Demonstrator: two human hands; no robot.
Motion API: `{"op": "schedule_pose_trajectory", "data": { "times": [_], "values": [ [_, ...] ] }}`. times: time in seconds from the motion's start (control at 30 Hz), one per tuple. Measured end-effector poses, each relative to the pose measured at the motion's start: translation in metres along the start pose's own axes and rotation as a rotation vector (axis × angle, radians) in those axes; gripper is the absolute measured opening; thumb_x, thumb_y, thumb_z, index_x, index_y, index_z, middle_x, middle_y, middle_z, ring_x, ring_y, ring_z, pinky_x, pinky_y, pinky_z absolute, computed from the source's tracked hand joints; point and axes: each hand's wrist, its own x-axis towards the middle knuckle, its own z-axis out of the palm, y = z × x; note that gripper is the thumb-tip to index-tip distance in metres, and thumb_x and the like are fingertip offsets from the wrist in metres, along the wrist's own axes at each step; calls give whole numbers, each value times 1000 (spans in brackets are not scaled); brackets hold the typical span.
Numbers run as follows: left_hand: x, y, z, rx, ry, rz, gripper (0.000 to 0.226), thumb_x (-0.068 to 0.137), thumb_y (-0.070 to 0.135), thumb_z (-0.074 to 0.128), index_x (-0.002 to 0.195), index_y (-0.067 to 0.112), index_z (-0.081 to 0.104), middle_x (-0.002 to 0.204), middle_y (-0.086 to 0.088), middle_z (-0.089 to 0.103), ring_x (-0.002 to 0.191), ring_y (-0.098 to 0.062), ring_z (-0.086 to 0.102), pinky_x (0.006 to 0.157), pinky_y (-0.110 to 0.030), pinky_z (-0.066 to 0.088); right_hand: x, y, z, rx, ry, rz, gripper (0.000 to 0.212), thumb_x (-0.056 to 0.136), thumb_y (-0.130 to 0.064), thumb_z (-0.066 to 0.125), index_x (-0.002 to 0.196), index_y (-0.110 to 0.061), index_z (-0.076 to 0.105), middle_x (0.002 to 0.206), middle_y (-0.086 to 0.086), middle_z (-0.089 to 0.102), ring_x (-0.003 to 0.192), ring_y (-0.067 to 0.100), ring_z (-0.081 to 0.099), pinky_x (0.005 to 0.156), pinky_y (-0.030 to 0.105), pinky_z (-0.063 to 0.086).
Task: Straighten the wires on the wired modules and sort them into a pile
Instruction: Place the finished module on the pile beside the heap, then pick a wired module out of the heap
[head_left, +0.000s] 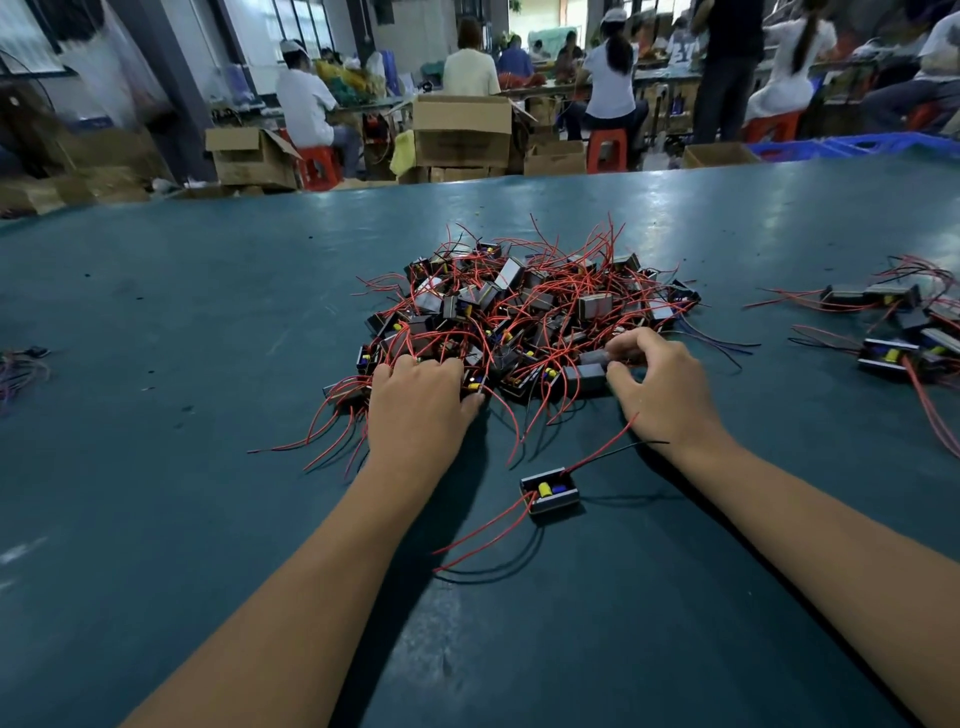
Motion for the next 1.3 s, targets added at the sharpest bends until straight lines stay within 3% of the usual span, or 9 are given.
{"op": "schedule_pose_trajectory", "data": {
  "times": [0.23, 0.37, 0.57, 0.77, 0.9, 0.97, 1.07, 1.2, 1.3],
  "values": [
    [1, 13, 4, 48, -32, -89, 37, 95, 52, 47, 95, 18, 61, 95, 0, 66, 98, -27, 55, 93, -46, 34, 0, 3, 1, 5, -2, -7, 15, 89, -11, 60, 101, -17, 68, 84, -24, 51, 106, 24, 56, 101, 51, 41],
    [-2, 1, -10, -56, 73, -58, 32, 93, 51, 51, 97, 22, 63, 93, 2, 67, 96, -24, 57, 89, -42, 34, 2, 4, 1, 27, 2, 31, 15, 90, -12, 59, 101, -18, 67, 90, -11, 61, 106, 24, 56, 99, 48, 43],
    [-14, -8, -37, -178, 146, -86, 26, 92, 49, 57, 95, 23, 63, 80, 3, 69, 81, -24, 61, 80, -37, 26, 3, 7, 3, 40, -3, 49, 15, 90, -15, 59, 101, -21, 68, 97, -5, 66, 106, 21, 57, 96, 44, 46],
    [-14, -19, -63, -505, 316, -232, 25, 87, 44, 62, 88, 20, 67, 78, 0, 70, 79, -31, 63, 79, -42, 50, 5, 12, 5, 27, 16, 18, 13, 90, -15, 60, 99, -20, 68, 96, -3, 68, 102, 21, 60, 93, 41, 49],
    [-16, -14, -75, -709, 498, -232, 22, 89, 44, 62, 89, 22, 63, 73, 18, 61, 74, -20, 63, 72, -41, 53, 6, 13, 5, 119, 99, -12, 15, 91, -14, 59, 91, -27, 66, 90, -4, 69, 88, 16, 64, 74, 19, 47],
    [-19, -9, -77, -760, 564, -200, 20, 92, 44, 60, 94, 23, 59, 74, 21, 60, 71, -15, 62, 70, -41, 53, 8, 8, 0, 218, 128, -38, 16, 92, -13, 58, 89, -25, 67, 85, -3, 71, 82, 19, 66, 70, 24, 53],
    [-21, -2, -73, -830, 541, -150, 21, 92, 40, 64, 99, 22, 58, 76, 22, 63, 69, -3, 64, 68, -37, 54, 15, -11, -18, 367, 136, -95, 17, 92, -8, 56, 89, -19, 69, 81, -4, 72, 75, 18, 68, 71, 41, 58],
    [-23, 6, -68, -974, 436, -111, 18, 91, 31, 72, 98, 22, 59, 80, 16, 68, 70, -4, 67, 66, -33, 55, 21, -60, -55, 445, 133, -202, 18, 88, -13, 56, 86, -25, 69, 75, -4, 72, 68, 9, 68, 65, 27, 55],
    [-26, 11, -68, -1033, 413, -93, 21, 88, 30, 76, 93, 24, 57, 79, 11, 69, 68, -8, 68, 64, -39, 57, 11, -96, -81, 266, -22, -277, 16, 87, -29, 58, 80, -24, 71, 71, -6, 73, 65, 11, 69, 64, 33, 58]
  ]
}}
